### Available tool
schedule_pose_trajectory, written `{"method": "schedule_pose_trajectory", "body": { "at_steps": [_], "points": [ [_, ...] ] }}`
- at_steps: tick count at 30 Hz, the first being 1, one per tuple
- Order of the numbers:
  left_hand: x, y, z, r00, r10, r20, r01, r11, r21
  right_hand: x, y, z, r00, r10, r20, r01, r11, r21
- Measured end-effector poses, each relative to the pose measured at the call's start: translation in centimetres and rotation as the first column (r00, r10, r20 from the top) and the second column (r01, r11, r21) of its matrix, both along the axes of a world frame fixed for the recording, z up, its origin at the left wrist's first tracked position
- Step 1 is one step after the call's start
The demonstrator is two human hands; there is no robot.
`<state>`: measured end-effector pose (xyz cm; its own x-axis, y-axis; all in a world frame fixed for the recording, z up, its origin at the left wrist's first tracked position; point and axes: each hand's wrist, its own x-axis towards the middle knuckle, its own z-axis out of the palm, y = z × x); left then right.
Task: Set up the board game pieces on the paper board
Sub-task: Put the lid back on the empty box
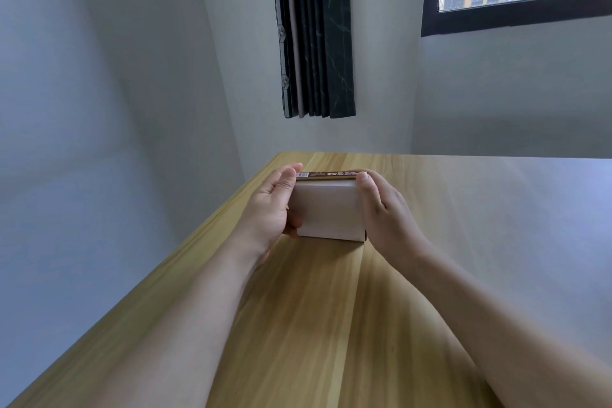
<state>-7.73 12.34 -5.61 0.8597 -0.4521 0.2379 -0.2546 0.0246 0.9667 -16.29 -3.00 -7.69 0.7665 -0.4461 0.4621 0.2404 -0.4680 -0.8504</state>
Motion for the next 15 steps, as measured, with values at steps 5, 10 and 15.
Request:
{"method": "schedule_pose_trajectory", "body": {
  "at_steps": [5,10,15],
  "points": [
    [0.14,-0.15,-0.43,0.975,0.079,0.207,-0.091,0.995,0.050,-0.27,0.15,-0.35,1.000,0.025,0.008,-0.025,0.999,-0.038],
    [0.02,0.00,-0.67,0.977,0.029,0.213,-0.032,0.999,0.013,-0.45,-0.38,-0.73,0.999,-0.023,0.043,0.032,0.973,-0.229],
    [0.22,-0.17,-0.82,0.963,0.072,0.258,-0.079,0.997,0.016,-0.44,-0.66,-0.96,0.994,-0.001,0.110,0.039,0.940,-0.340]
  ]
}}
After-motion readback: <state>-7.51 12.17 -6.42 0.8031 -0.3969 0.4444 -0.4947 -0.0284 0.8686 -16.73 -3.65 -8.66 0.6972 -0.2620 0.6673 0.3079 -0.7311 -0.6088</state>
